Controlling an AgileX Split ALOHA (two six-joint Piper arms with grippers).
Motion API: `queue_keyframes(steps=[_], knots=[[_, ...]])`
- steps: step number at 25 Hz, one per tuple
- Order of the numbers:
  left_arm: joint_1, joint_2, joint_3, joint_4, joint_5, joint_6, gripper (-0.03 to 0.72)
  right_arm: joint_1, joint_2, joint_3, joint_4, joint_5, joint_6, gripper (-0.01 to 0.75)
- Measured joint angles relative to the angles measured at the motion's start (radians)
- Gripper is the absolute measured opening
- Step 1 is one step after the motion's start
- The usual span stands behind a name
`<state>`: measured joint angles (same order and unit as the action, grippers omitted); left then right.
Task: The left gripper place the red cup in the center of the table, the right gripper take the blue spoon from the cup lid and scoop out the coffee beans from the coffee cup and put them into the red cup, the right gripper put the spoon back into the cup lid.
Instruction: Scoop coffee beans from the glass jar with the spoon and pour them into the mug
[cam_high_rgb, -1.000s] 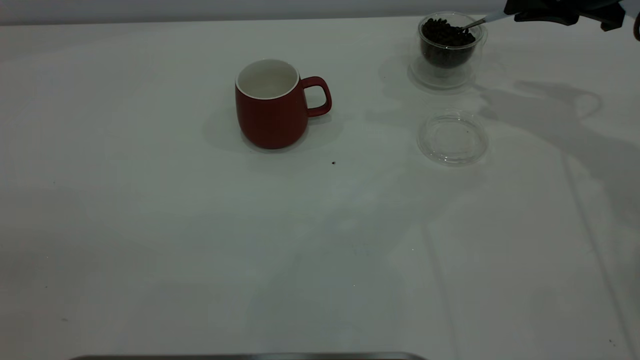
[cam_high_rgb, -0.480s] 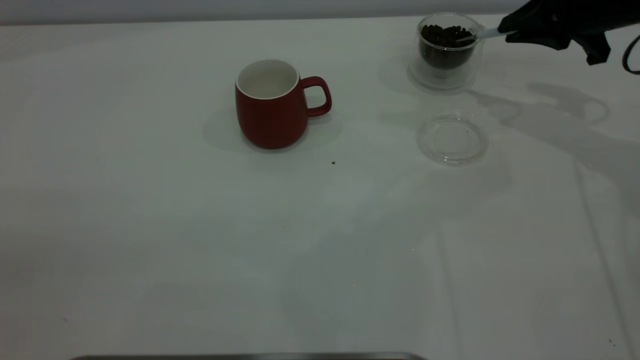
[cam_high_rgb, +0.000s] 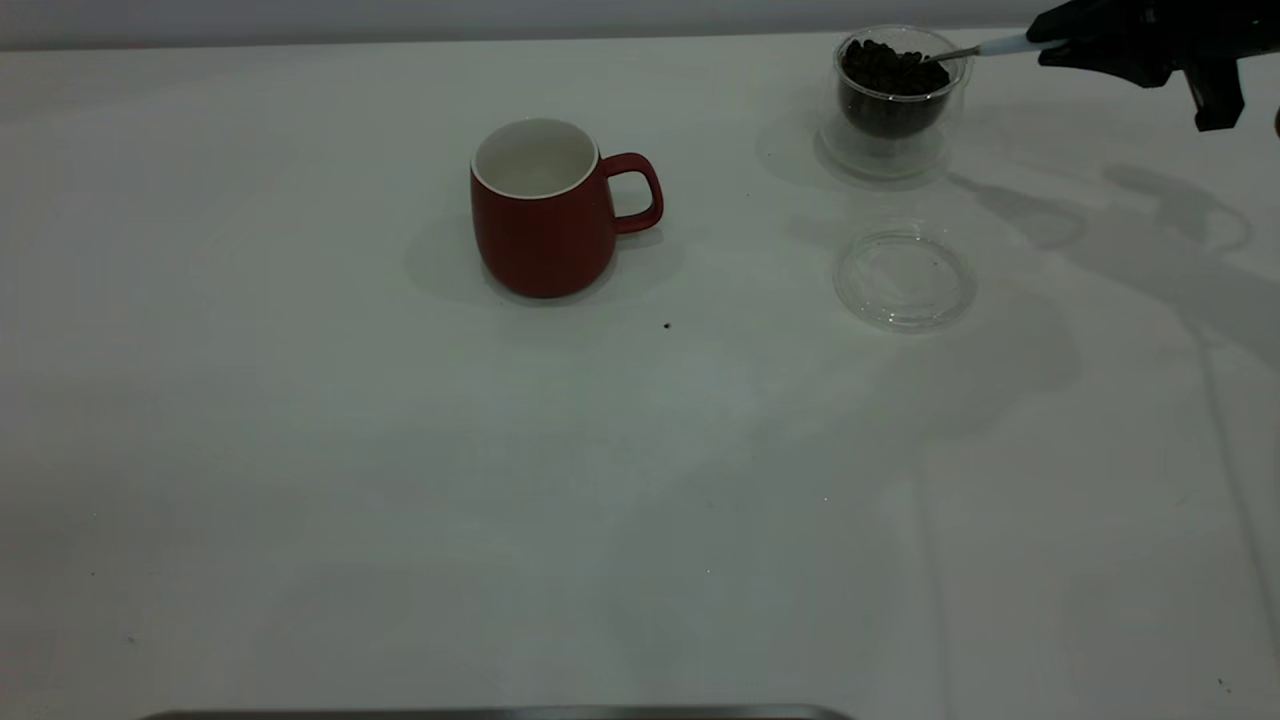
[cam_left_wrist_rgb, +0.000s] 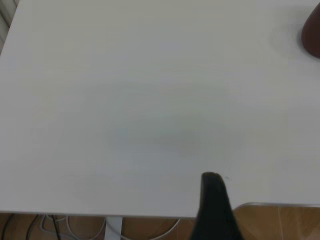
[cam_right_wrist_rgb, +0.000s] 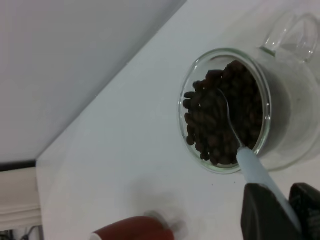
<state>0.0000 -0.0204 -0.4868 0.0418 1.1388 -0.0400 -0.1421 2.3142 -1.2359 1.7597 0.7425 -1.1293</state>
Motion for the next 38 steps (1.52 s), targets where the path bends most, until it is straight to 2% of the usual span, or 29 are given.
queue_keyframes(steps=[26, 38], knots=[[0.0, 0.0, 0.0, 0.0, 0.0, 0.0, 0.586, -0.029, 0.0, 0.0, -0.029, 0.116, 0.056, 0.11], [0.0, 0.0, 0.0, 0.0, 0.0, -0.001, 0.586, -0.051, 0.0, 0.0, -0.029, 0.266, 0.049, 0.11]])
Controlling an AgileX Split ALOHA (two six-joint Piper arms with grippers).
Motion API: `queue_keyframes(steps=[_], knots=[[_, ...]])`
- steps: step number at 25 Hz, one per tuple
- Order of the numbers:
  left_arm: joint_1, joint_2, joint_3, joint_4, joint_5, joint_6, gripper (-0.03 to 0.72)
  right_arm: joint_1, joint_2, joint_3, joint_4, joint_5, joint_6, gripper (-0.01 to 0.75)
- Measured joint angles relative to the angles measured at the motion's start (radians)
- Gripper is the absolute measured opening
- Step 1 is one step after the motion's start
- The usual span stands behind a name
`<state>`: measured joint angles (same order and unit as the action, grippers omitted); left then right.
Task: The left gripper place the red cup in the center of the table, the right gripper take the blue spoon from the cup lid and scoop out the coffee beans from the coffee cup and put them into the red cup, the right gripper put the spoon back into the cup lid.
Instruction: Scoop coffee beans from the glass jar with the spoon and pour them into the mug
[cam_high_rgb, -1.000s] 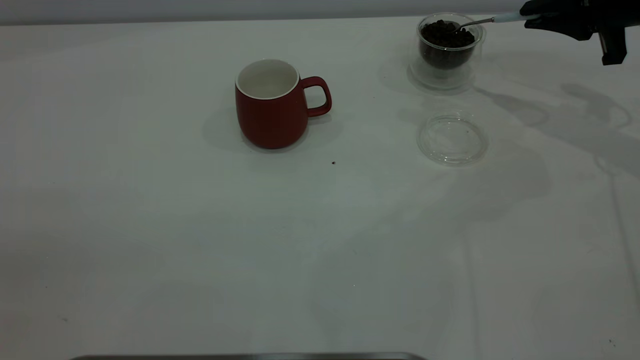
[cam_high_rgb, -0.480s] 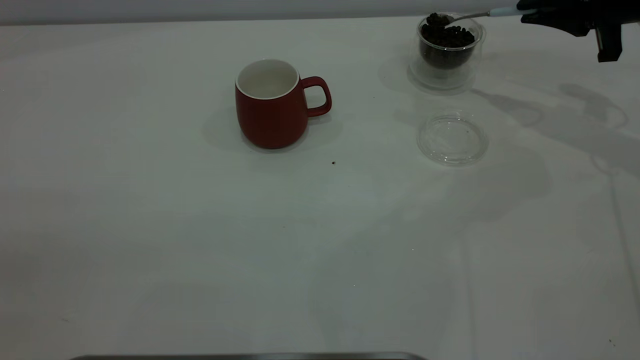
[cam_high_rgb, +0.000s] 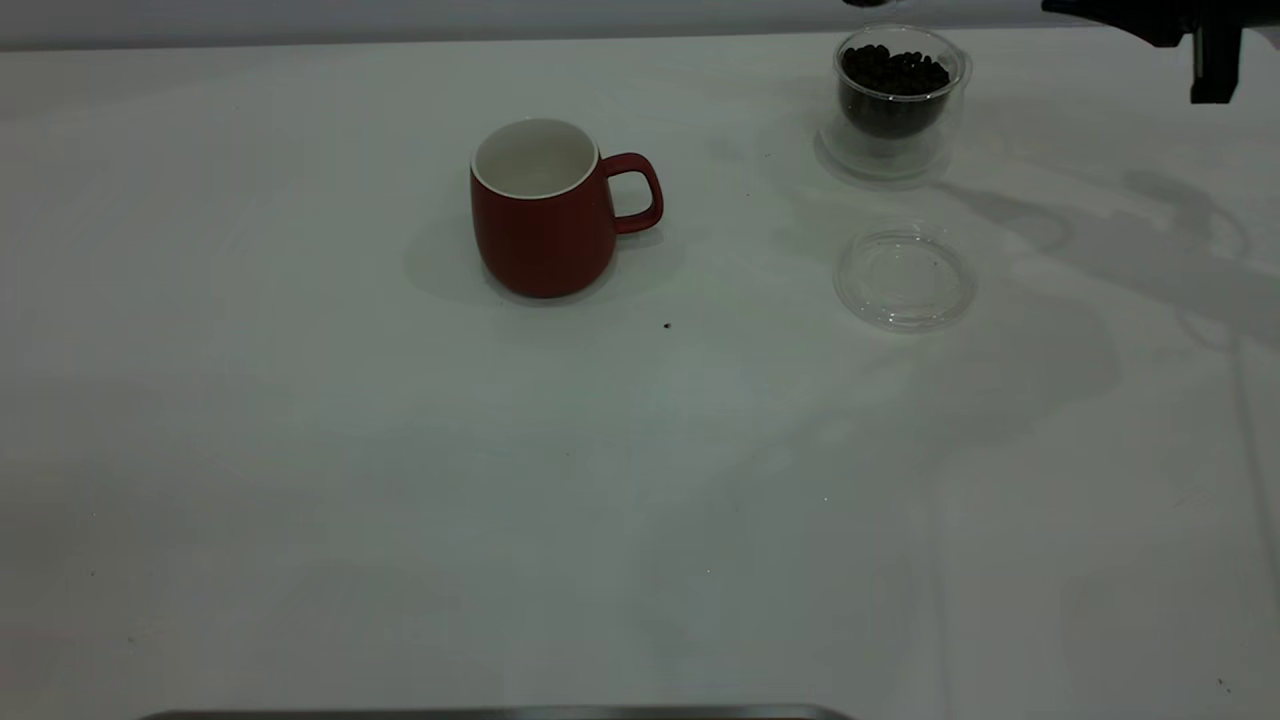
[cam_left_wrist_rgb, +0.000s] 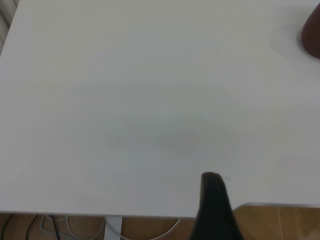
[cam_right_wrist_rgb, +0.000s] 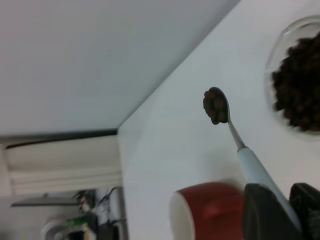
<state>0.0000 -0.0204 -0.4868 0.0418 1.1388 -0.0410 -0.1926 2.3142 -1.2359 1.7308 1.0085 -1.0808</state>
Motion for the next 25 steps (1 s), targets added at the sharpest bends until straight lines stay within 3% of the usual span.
queue_keyframes(steps=[8, 25], knots=[[0.0, 0.0, 0.0, 0.0, 0.0, 0.0, 0.586, 0.035, 0.0, 0.0, 0.0, 0.096, 0.0, 0.11], [0.0, 0.0, 0.0, 0.0, 0.0, 0.0, 0.586, 0.303, 0.0, -0.002, 0.015, 0.065, -0.003, 0.11]])
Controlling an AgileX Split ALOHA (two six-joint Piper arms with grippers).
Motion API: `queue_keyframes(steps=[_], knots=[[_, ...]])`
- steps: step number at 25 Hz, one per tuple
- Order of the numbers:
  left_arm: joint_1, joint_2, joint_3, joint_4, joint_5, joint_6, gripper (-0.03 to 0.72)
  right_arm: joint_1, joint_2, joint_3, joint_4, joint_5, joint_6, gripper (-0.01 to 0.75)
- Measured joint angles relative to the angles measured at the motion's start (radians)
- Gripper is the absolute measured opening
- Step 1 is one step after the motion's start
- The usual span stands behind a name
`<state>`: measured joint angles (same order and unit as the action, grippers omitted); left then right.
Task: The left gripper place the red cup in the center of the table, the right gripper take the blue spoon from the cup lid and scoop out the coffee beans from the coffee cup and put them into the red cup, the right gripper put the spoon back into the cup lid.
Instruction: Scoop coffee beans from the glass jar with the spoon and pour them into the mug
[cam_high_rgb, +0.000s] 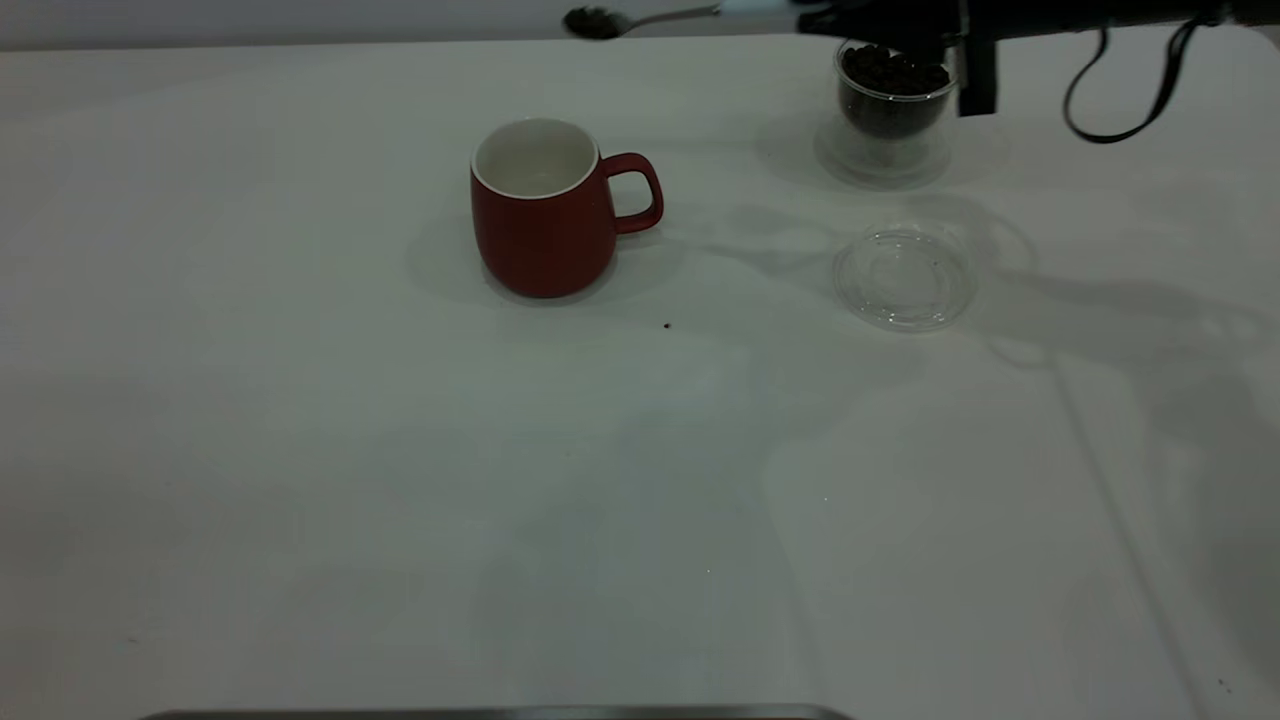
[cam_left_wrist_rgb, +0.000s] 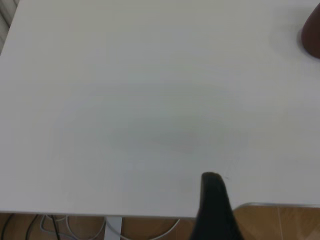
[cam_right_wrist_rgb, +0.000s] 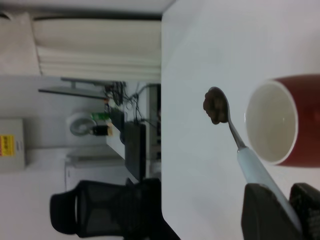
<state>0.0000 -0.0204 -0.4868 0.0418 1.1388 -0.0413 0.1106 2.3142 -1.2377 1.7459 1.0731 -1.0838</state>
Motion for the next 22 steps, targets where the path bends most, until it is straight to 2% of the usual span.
queue_keyframes(steps=[10, 16, 22], knots=[[0.0, 0.0, 0.0, 0.0, 0.0, 0.0, 0.586, 0.095, 0.0, 0.0, 0.003, -0.117, -0.026, 0.11], [0.0, 0.0, 0.0, 0.0, 0.0, 0.001, 0.586, 0.105, 0.0, 0.0, 0.005, -0.19, -0.091, 0.11], [0.0, 0.0, 0.0, 0.0, 0.0, 0.001, 0.586, 0.112, 0.0, 0.0, 0.007, -0.241, -0.25, 0.11]])
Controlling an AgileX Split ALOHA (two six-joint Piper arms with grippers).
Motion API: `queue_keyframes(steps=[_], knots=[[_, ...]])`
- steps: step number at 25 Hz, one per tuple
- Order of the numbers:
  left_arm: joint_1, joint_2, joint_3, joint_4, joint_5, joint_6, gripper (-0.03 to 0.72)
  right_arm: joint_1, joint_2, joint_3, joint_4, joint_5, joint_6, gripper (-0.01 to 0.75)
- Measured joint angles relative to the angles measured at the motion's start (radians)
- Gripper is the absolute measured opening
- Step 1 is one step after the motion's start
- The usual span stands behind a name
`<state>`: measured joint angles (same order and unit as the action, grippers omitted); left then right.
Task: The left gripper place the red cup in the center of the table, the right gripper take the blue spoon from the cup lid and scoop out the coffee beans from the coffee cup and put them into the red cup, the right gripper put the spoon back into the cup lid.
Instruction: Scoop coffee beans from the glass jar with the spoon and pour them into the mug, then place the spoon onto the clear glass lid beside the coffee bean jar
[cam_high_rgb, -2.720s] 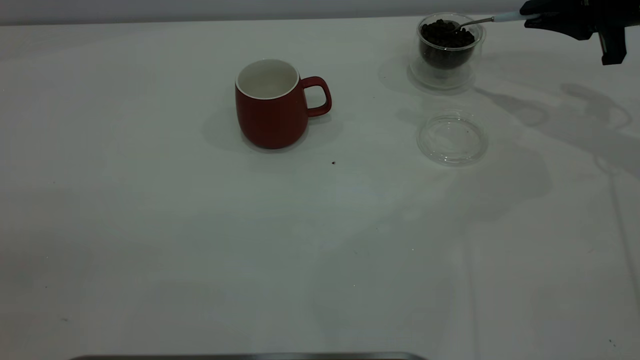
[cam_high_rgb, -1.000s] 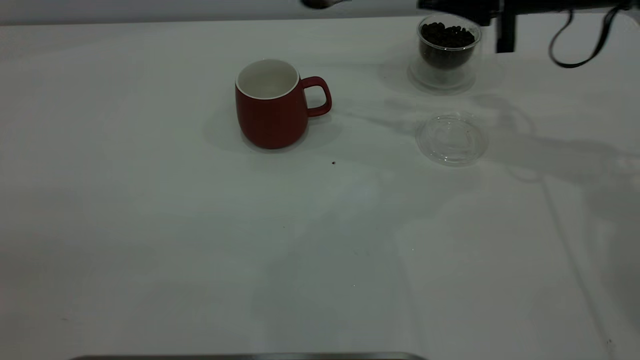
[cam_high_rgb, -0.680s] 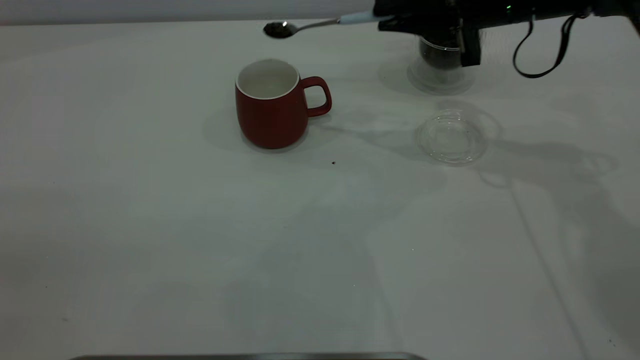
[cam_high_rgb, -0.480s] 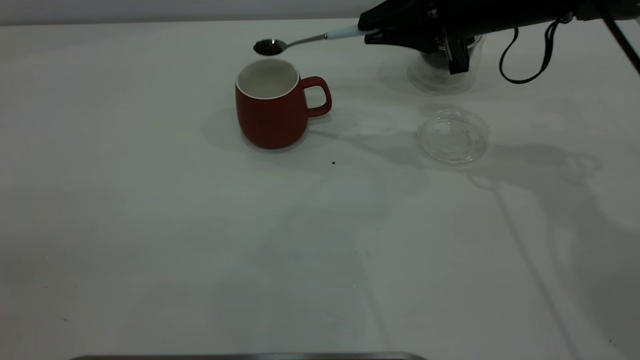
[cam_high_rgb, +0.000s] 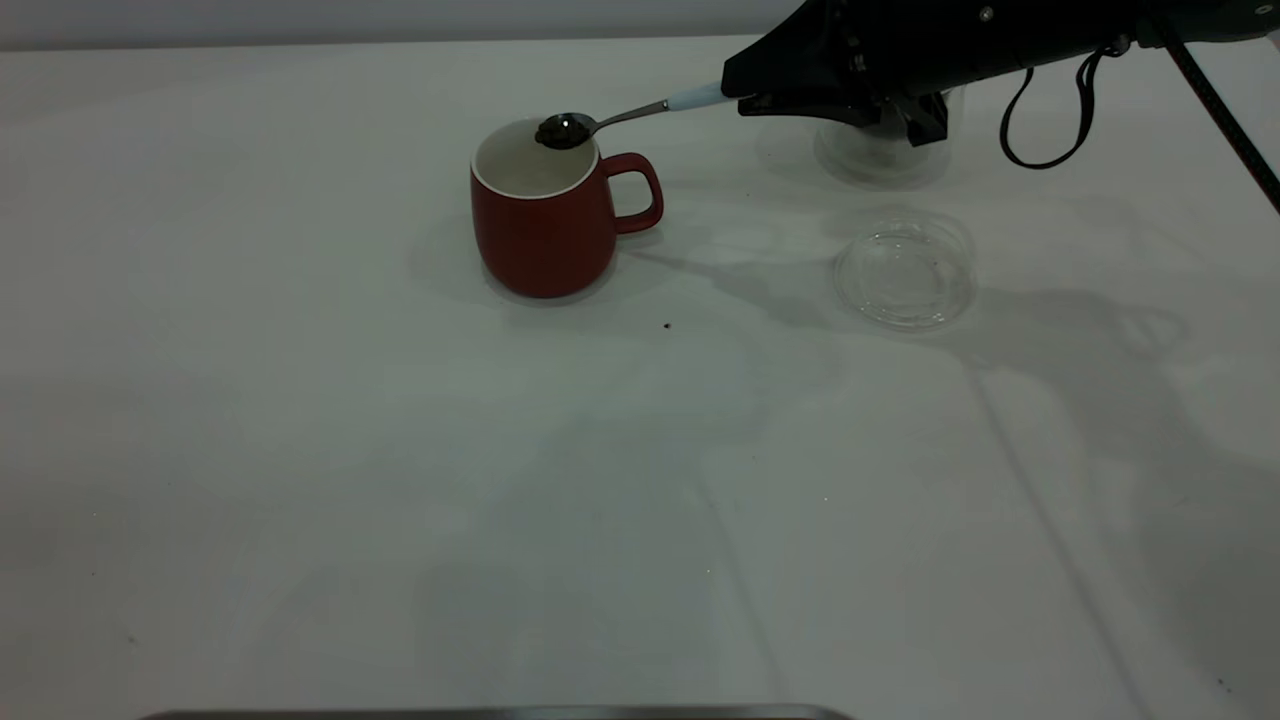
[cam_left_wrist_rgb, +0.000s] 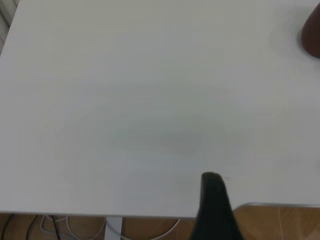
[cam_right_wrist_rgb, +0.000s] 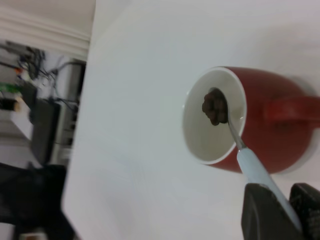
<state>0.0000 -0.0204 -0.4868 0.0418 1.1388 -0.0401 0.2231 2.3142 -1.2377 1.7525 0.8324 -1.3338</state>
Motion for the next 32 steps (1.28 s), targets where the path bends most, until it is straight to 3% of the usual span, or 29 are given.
queue_keyframes(steps=[9, 12, 15, 22, 32], knots=[[0.0, 0.0, 0.0, 0.0, 0.0, 0.0, 0.586, 0.016, 0.0, 0.0, 0.001, -0.013, -0.455, 0.11], [0.0, 0.0, 0.0, 0.0, 0.0, 0.0, 0.586, 0.016, 0.0, 0.0, 0.001, -0.014, -0.503, 0.11], [0.0, 0.0, 0.0, 0.0, 0.0, 0.0, 0.586, 0.016, 0.0, 0.0, 0.001, 0.008, -0.434, 0.11], [0.0, 0.0, 0.0, 0.0, 0.0, 0.0, 0.586, -0.028, -0.003, 0.028, 0.001, 0.169, -0.079, 0.11], [0.0, 0.0, 0.0, 0.0, 0.0, 0.0, 0.586, -0.226, -0.187, 0.35, 0.015, 0.077, 0.03, 0.11]])
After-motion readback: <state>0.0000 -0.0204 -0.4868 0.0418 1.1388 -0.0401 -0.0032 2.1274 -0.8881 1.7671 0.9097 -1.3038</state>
